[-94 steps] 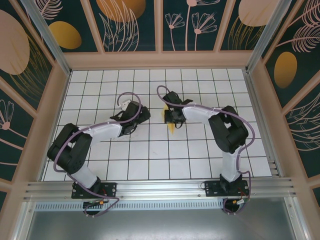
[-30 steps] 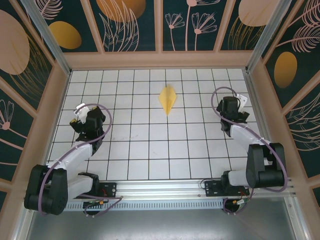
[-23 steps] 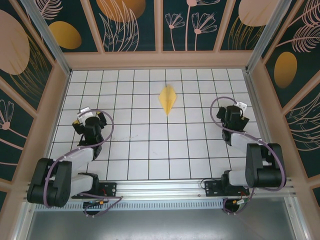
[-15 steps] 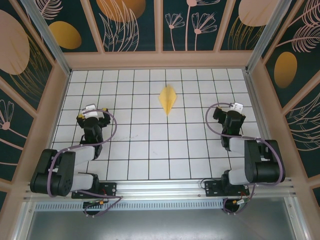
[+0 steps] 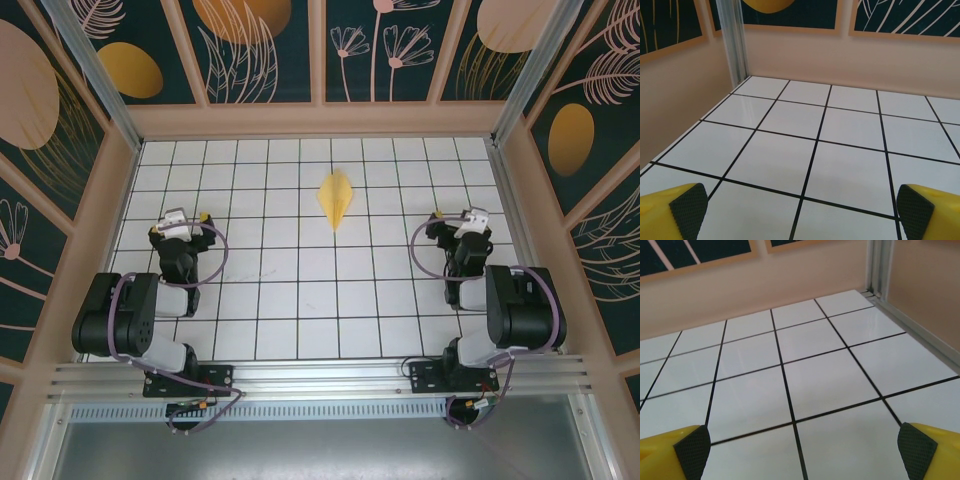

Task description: Fold a paper plane with a square sheet of paper (pick it up from the middle)

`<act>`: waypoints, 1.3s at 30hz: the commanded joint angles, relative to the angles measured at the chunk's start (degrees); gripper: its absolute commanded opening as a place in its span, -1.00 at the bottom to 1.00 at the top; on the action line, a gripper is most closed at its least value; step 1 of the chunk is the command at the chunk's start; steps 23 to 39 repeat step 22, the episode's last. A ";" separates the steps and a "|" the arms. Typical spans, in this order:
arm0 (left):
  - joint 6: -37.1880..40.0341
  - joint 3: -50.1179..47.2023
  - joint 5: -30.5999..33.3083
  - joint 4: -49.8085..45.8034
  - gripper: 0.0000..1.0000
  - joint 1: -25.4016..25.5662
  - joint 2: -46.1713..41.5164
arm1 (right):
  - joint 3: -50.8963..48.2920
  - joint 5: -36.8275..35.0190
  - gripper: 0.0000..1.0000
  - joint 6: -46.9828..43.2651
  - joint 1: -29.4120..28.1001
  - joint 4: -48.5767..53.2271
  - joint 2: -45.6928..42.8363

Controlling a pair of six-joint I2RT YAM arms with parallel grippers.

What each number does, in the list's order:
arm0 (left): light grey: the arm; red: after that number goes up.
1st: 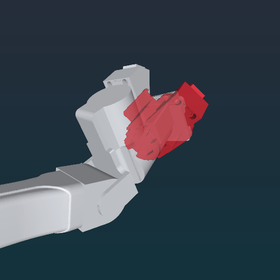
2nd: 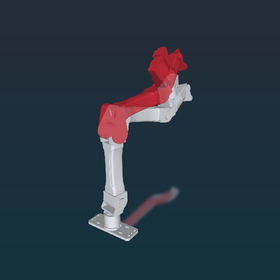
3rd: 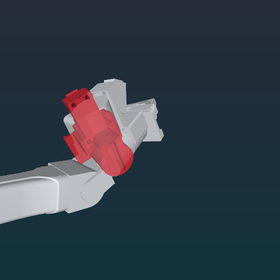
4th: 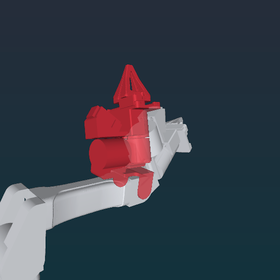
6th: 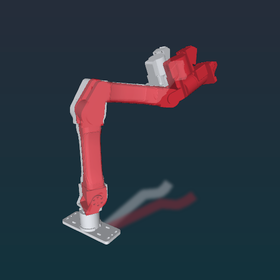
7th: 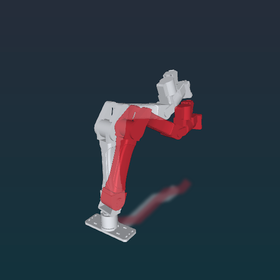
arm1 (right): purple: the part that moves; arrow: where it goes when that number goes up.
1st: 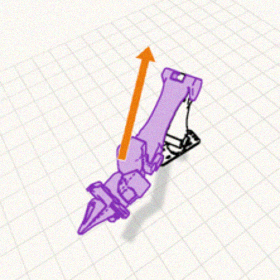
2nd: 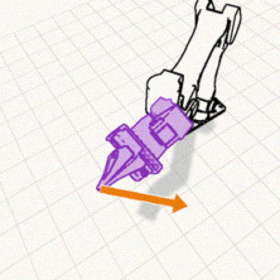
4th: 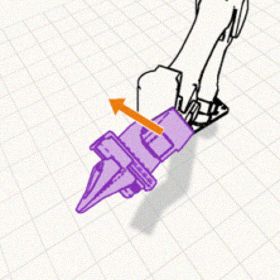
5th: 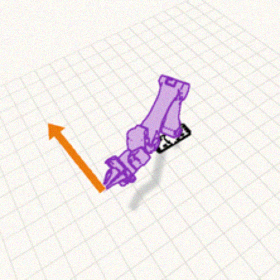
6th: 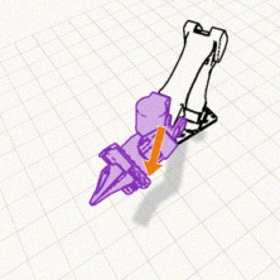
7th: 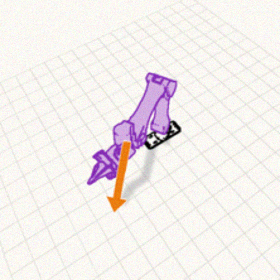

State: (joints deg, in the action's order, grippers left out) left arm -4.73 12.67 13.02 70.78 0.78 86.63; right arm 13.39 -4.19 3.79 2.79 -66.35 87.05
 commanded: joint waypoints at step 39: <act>0.23 0.87 -4.93 2.69 0.97 -0.34 0.73 | -0.82 2.69 0.98 -2.15 -0.95 -6.40 1.12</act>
